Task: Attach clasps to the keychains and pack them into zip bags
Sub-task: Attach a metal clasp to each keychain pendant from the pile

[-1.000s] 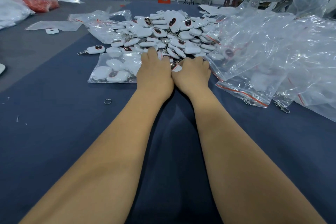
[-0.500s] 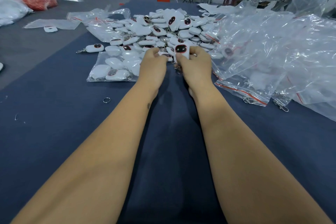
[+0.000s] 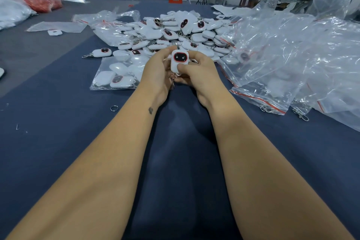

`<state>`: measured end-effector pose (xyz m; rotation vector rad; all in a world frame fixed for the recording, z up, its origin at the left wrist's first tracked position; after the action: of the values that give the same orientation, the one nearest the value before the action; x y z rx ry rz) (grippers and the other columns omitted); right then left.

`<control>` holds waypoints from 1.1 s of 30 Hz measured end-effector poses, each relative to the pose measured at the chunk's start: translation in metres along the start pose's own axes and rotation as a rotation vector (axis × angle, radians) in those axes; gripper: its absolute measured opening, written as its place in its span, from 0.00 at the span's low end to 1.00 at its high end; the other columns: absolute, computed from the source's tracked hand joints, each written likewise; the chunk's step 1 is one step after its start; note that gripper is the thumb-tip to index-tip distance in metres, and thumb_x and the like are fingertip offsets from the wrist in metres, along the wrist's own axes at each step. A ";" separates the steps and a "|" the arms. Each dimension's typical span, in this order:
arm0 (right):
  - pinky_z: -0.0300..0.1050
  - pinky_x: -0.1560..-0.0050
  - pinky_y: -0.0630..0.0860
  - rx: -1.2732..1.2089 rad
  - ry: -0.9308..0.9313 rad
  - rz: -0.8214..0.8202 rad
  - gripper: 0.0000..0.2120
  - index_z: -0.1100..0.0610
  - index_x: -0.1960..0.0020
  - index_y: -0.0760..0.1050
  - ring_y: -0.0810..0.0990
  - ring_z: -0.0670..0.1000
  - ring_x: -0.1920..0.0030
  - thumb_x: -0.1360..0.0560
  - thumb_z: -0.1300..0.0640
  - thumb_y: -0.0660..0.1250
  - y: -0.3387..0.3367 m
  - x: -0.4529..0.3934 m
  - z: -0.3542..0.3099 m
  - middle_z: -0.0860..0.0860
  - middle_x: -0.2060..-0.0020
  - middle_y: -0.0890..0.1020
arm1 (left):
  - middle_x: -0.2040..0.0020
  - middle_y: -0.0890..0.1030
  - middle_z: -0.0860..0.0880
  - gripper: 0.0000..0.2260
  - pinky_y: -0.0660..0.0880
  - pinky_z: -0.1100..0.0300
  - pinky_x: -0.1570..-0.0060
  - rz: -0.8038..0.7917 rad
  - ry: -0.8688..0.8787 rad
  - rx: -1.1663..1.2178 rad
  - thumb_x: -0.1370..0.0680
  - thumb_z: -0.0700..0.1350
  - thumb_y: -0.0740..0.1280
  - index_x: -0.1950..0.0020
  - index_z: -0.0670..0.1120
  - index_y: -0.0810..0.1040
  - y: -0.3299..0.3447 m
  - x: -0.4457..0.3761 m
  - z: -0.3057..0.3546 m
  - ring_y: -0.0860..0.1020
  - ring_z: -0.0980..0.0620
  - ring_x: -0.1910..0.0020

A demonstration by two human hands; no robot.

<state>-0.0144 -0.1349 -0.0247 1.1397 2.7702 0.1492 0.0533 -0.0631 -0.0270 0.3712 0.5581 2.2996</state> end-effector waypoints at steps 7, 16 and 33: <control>0.43 0.63 0.81 0.044 -0.023 0.040 0.14 0.58 0.45 0.75 0.81 0.52 0.63 0.27 0.72 0.65 -0.003 -0.001 0.003 0.59 0.56 0.83 | 0.63 0.82 0.46 0.14 0.70 0.62 0.70 -0.076 0.083 -0.063 0.22 0.35 0.55 0.48 0.45 0.78 0.002 0.000 0.000 0.75 0.52 0.69; 0.41 0.64 0.80 0.060 -0.015 0.040 0.13 0.57 0.48 0.76 0.81 0.52 0.62 0.28 0.71 0.65 -0.004 0.000 0.002 0.56 0.58 0.83 | 0.61 0.82 0.46 0.16 0.72 0.64 0.72 -0.103 0.116 -0.110 0.23 0.31 0.54 0.44 0.42 0.77 0.003 -0.004 -0.001 0.78 0.54 0.68; 0.42 0.63 0.81 0.064 0.003 0.061 0.06 0.57 0.48 0.78 0.81 0.53 0.57 0.23 0.63 0.64 -0.004 0.001 0.001 0.61 0.49 0.82 | 0.62 0.81 0.49 0.15 0.72 0.64 0.72 -0.114 0.131 -0.110 0.22 0.32 0.57 0.41 0.42 0.78 0.001 -0.005 -0.002 0.78 0.57 0.68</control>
<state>-0.0179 -0.1373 -0.0267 1.2411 2.7628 0.0689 0.0548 -0.0676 -0.0290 0.1334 0.5012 2.2437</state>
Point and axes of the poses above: each hand's wrist, its own x-axis away from the middle knuckle, its own y-axis out of the palm, z = x × y, the point moved 5 cm from there along -x, towards the middle knuckle
